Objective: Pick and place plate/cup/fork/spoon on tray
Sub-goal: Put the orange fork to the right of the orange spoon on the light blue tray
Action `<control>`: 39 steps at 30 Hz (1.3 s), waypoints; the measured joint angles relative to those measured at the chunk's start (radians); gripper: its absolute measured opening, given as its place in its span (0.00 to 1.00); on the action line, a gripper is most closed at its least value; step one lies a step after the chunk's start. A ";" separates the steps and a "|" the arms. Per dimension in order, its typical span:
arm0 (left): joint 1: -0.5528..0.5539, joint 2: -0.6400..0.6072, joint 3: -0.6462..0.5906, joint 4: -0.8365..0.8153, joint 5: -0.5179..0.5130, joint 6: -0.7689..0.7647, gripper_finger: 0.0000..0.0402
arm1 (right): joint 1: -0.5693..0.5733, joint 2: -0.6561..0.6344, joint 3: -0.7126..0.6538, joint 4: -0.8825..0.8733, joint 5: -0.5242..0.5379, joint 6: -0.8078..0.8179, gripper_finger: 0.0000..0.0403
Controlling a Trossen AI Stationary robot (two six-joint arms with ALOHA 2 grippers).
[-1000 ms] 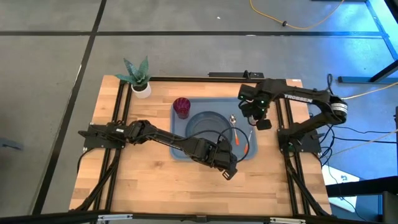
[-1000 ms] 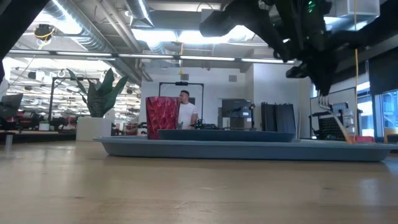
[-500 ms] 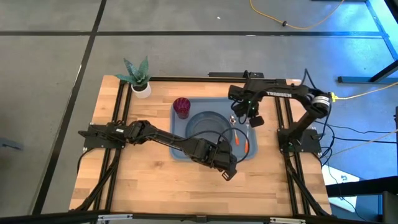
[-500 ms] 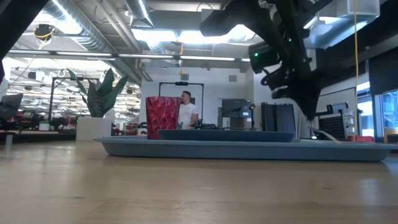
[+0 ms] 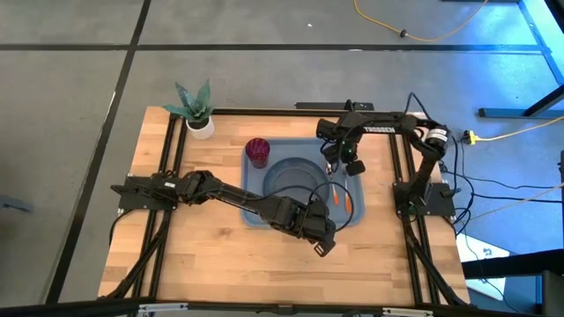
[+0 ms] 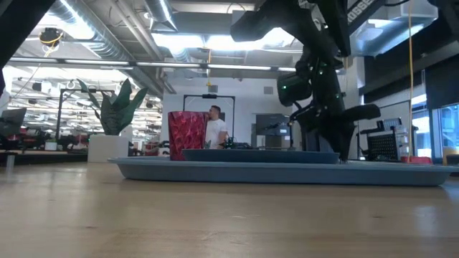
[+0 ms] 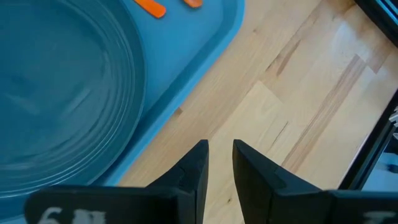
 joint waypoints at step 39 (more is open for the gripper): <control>-0.006 0.000 0.000 0.000 0.000 -0.001 0.16 | -0.005 -0.009 0.000 0.023 0.025 0.036 0.19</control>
